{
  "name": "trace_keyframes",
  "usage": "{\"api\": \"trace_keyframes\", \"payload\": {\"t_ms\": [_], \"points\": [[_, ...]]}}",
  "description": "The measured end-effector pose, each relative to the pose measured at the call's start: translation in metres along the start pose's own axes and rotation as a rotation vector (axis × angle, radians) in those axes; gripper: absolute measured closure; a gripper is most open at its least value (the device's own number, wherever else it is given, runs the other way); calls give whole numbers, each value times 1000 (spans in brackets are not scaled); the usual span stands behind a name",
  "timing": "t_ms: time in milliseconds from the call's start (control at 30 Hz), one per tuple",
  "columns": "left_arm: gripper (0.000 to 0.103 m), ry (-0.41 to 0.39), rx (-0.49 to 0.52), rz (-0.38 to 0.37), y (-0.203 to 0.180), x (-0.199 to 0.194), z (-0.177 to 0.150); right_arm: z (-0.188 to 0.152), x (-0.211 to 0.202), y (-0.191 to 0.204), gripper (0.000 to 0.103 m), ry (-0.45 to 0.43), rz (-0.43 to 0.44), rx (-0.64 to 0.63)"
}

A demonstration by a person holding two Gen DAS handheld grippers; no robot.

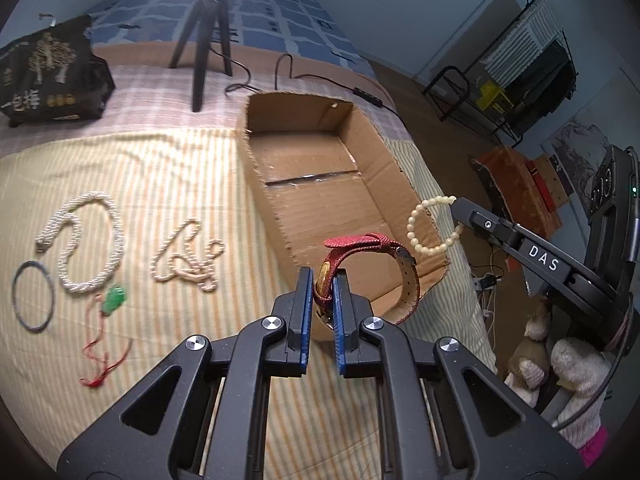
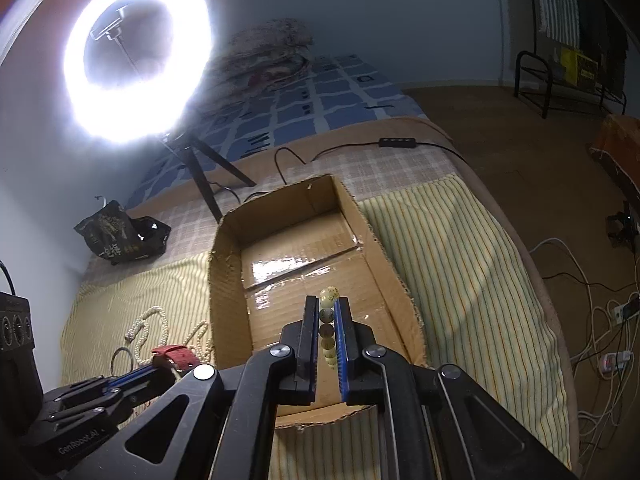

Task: Organize jewelry
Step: 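Carry the watch in the left gripper and bracelet in the right gripper into the cardboard box, then open the left gripper releasing the watch while the right gripper releases the bracelet, then withdraw both open grippers from the box back over the sheet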

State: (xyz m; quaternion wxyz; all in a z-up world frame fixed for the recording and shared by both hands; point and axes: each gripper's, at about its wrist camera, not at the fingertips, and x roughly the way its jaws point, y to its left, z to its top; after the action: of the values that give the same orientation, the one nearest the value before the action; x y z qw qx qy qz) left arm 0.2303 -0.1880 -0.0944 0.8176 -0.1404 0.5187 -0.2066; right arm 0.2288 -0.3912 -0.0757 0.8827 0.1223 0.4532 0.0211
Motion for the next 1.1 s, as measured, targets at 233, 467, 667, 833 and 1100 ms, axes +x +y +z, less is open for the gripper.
{"api": "trace_keyframes", "payload": {"t_ms": [233,467,667,833,1100], "points": [[96,12,-30,-16,1,21,6,1,5,-11,98,5,-3,24],[65,18,-40,-56,3,26,9,3,5,-10,51,-9,3,20],[61,-5,-18,-15,4,16,8,5,-1,-7,32,-36,-22,16],[61,-10,3,15,8,9,6,4,-2,-6,32,-34,-14,22],[61,-49,36,69,21,-16,3,2,-9,1,32,-50,-4,14]]}}
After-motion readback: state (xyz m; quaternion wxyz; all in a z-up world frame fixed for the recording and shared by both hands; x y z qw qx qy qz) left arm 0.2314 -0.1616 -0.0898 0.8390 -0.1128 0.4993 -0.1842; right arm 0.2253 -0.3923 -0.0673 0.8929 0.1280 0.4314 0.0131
